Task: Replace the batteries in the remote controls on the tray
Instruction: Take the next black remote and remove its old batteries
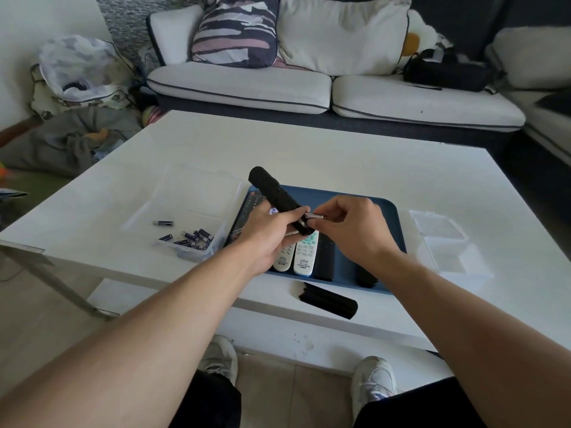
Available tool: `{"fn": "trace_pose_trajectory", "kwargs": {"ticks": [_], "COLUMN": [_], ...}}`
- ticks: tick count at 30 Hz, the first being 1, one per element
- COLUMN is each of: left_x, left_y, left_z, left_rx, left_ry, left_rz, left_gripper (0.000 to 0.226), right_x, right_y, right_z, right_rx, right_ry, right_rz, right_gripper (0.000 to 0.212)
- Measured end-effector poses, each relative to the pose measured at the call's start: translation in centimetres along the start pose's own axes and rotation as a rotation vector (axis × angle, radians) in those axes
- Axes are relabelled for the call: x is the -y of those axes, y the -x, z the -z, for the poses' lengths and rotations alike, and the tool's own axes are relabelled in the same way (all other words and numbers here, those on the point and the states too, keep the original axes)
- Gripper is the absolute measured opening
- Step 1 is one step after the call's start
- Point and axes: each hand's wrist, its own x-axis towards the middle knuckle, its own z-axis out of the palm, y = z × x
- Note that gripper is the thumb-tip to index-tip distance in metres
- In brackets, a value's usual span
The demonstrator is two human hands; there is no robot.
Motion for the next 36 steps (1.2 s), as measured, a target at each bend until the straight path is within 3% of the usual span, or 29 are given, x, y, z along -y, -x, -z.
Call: {"fn": "trace_pose_trajectory", "kwargs": {"ticks": [12, 23, 29, 36], "left_x": [-0.1, 0.1, 0.1, 0.0], "left_y": [-0.3, -0.3, 0.0, 0.2], "left_z": [0.4, 0.9, 0.9, 0.8], "left_rx": [-0.063, -0.084, -0.067, 0.016], "left_ry": [-0.031, -0.153, -0.183, -0.160], "left_rz": [-0.037, -0.049, -0.052, -0.009], "left_gripper": [0.018, 0.037, 0.033, 0.018], "right_x": [0.0, 0.6, 0.4, -0.7], "right_y": [0.1, -0.1, 0.0, 0.1], "right_z": [0.5, 0.3, 0.1, 0.1], "right_rx": [0.153, 0.182, 0.165, 0.296], "right_ry": [0.061, 0.322, 0.169, -0.164], "right_rz": [0.098, 0.184, 0.112, -0.150], "right_gripper": [0.011, 0.016, 0.012, 0.023]}}
